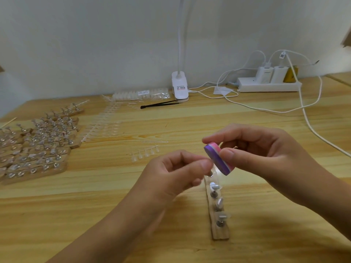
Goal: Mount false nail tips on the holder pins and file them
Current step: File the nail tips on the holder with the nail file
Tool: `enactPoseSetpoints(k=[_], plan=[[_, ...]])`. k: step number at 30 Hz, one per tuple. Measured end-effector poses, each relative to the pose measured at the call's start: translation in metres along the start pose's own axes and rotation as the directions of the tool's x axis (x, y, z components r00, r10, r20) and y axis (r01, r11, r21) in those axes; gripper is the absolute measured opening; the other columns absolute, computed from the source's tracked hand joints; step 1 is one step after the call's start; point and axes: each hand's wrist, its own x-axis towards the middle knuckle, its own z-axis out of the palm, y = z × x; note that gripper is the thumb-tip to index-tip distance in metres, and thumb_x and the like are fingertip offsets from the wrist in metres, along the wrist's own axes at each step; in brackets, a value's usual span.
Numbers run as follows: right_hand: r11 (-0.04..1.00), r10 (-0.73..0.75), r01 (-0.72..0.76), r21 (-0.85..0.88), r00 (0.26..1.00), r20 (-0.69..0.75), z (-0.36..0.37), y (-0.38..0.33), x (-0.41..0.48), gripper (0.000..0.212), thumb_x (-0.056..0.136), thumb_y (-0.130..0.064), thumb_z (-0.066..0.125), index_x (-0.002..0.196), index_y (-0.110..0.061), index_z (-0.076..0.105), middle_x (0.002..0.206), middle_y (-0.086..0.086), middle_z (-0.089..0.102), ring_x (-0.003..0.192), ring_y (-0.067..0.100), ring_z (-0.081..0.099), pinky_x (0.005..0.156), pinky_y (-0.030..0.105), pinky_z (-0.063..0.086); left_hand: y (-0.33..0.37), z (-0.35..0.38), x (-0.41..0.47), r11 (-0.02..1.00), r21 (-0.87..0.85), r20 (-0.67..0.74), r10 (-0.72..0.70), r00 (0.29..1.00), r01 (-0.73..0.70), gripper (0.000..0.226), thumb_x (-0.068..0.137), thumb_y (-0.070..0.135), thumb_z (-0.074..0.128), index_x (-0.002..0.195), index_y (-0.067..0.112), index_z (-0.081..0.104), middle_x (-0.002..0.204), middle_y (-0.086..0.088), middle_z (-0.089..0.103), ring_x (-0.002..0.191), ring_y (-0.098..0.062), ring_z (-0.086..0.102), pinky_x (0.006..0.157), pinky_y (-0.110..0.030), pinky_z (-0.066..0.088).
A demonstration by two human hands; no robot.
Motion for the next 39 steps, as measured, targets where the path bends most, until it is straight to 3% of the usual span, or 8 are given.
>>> enactPoseSetpoints(k=[7,10,14,19,23,28,32,39], plan=[[0.999,0.008,-0.006,-0.045,1.000,0.027,0.000,0.002,0.001,0.028,0.079,-0.037,0.068,0.105,-0.029,0.076,0.099,0.004,0.072,0.088,0.024,0.068,0.076,0.024,0.057,0.004,-0.003,-0.001,0.985,0.172,0.030,0.026,0.999,-0.030,0.026,0.059,0.046,0.078,0.079,0.029,0.077,0.080,0.007,0.073,0.075,0.000,0.065,0.071,-0.013,0.051],[0.998,0.006,-0.004,-0.063,1.000,0.031,-0.002,0.003,0.002,0.026,0.080,-0.035,0.072,0.105,-0.029,0.077,0.100,0.001,0.072,0.090,0.022,0.069,0.077,0.023,0.056,0.007,-0.009,0.001,0.990,0.141,-0.003,0.032,0.999,-0.032,0.026,0.059,0.046,0.078,0.079,0.029,0.078,0.079,0.008,0.073,0.074,0.000,0.064,0.072,-0.015,0.051],[1.000,0.011,-0.011,-0.007,0.998,0.062,0.003,0.005,0.002,0.026,0.082,-0.026,0.070,0.105,-0.018,0.077,0.100,0.001,0.072,0.091,0.015,0.071,0.076,0.018,0.054,0.005,-0.003,-0.002,0.971,0.237,0.108,0.002,0.994,-0.027,0.027,0.063,0.042,0.079,0.083,0.025,0.077,0.082,0.007,0.074,0.079,-0.002,0.068,0.073,-0.013,0.050],[1.000,0.022,-0.021,-0.020,0.998,0.052,0.000,0.004,0.003,0.024,0.083,-0.021,0.067,0.104,-0.019,0.078,0.097,0.002,0.072,0.088,0.017,0.070,0.075,0.018,0.054,0.012,-0.015,0.002,0.979,0.201,0.043,0.022,0.999,-0.030,0.023,0.060,0.042,0.080,0.078,0.027,0.077,0.080,0.007,0.073,0.075,0.000,0.065,0.070,-0.012,0.049],[1.000,0.017,-0.017,-0.002,0.996,0.084,0.007,0.006,0.002,0.027,0.079,-0.027,0.068,0.104,-0.019,0.078,0.100,0.002,0.072,0.095,0.020,0.071,0.080,0.024,0.056,0.007,-0.003,-0.002,0.965,0.263,0.165,-0.037,0.986,-0.008,0.029,0.066,0.038,0.080,0.091,0.023,0.078,0.093,0.001,0.076,0.089,-0.009,0.071,0.077,-0.015,0.052],[1.000,0.001,-0.001,-0.017,1.000,0.031,0.004,0.002,0.002,0.028,0.079,-0.029,0.066,0.104,-0.021,0.077,0.098,0.001,0.073,0.088,0.016,0.070,0.074,0.018,0.054,0.011,-0.011,0.002,0.983,0.185,0.085,0.002,0.996,-0.018,0.020,0.062,0.041,0.078,0.077,0.028,0.077,0.078,0.008,0.073,0.074,0.001,0.065,0.070,-0.014,0.050],[1.000,-0.012,0.012,0.015,1.000,-0.011,0.010,0.005,0.003,0.025,0.081,-0.030,0.070,0.103,-0.021,0.077,0.094,0.005,0.073,0.085,0.016,0.070,0.074,0.020,0.054,0.003,-0.001,0.000,0.981,0.196,0.115,-0.022,0.993,-0.001,0.023,0.063,0.043,0.078,0.079,0.025,0.076,0.076,0.009,0.070,0.074,-0.001,0.063,0.075,-0.017,0.051],[0.998,-0.005,0.010,0.057,0.996,-0.094,0.007,0.003,0.000,0.025,0.074,-0.034,0.075,0.099,-0.029,0.076,0.089,0.007,0.074,0.077,0.011,0.070,0.071,0.017,0.054,0.002,-0.003,0.003,0.999,-0.029,0.036,-0.042,0.998,0.043,0.023,0.063,0.039,0.080,0.078,0.022,0.078,0.077,0.005,0.071,0.070,-0.001,0.064,0.068,-0.013,0.051]])
